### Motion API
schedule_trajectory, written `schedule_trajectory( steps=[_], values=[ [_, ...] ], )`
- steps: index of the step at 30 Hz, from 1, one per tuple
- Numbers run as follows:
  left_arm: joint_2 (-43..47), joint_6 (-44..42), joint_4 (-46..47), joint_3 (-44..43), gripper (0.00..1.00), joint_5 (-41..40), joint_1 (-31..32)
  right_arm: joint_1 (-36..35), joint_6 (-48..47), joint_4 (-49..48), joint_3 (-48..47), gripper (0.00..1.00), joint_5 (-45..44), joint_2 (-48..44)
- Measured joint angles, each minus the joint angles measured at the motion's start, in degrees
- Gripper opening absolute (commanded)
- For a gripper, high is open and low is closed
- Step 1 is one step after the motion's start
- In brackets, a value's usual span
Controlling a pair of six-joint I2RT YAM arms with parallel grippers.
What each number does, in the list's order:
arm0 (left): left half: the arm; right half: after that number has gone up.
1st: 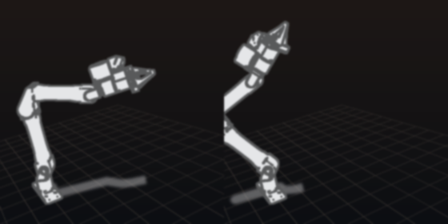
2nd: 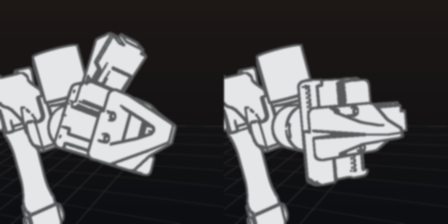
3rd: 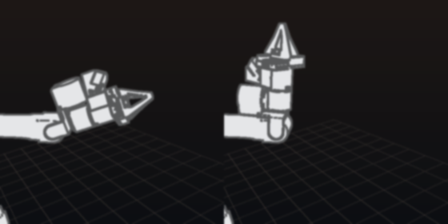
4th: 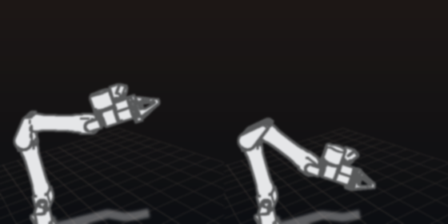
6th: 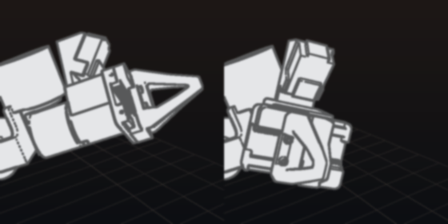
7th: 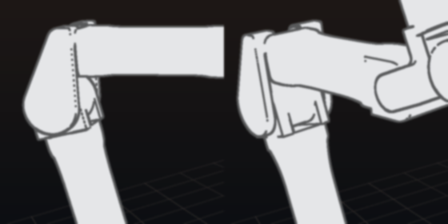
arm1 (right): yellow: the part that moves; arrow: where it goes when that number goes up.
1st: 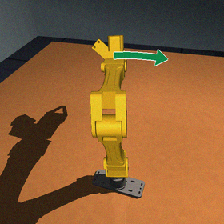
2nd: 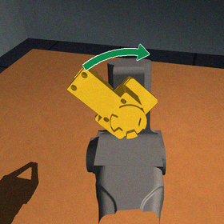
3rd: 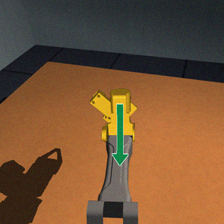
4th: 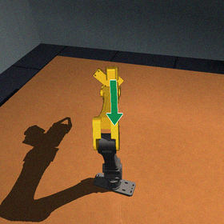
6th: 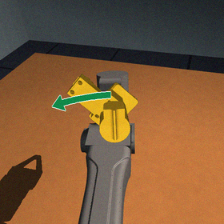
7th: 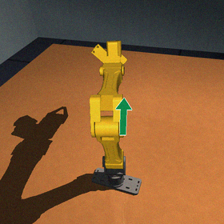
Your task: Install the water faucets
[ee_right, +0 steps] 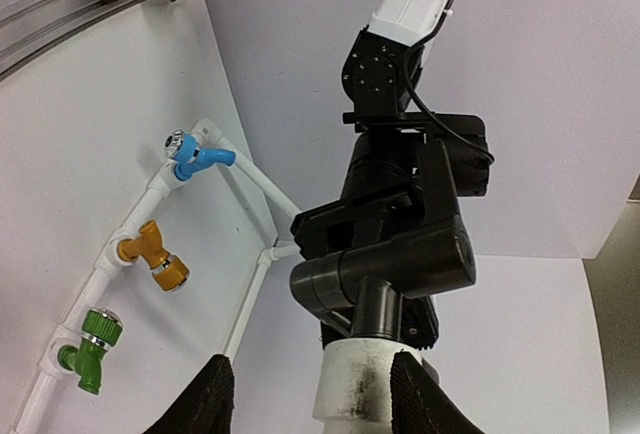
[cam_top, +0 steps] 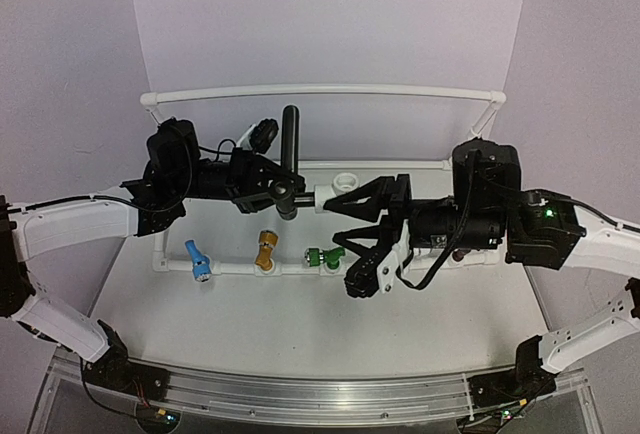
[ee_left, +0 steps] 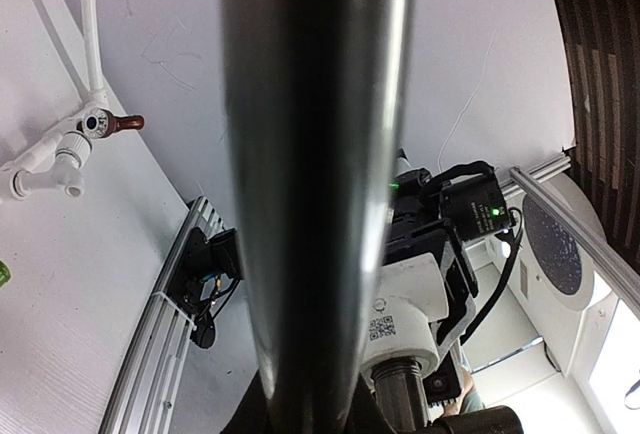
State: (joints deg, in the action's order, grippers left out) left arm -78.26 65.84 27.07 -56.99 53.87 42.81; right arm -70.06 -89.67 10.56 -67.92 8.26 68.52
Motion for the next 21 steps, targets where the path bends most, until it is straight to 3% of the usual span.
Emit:
schedule_trajectory(
  steps=[21],
  values=[
    [1.7,-3.1,-1.1,0.0,0.0,4.2,0.2,1.4,3.9,-2.8,-3.7,0.52,-5.9,4.0]
  ],
)
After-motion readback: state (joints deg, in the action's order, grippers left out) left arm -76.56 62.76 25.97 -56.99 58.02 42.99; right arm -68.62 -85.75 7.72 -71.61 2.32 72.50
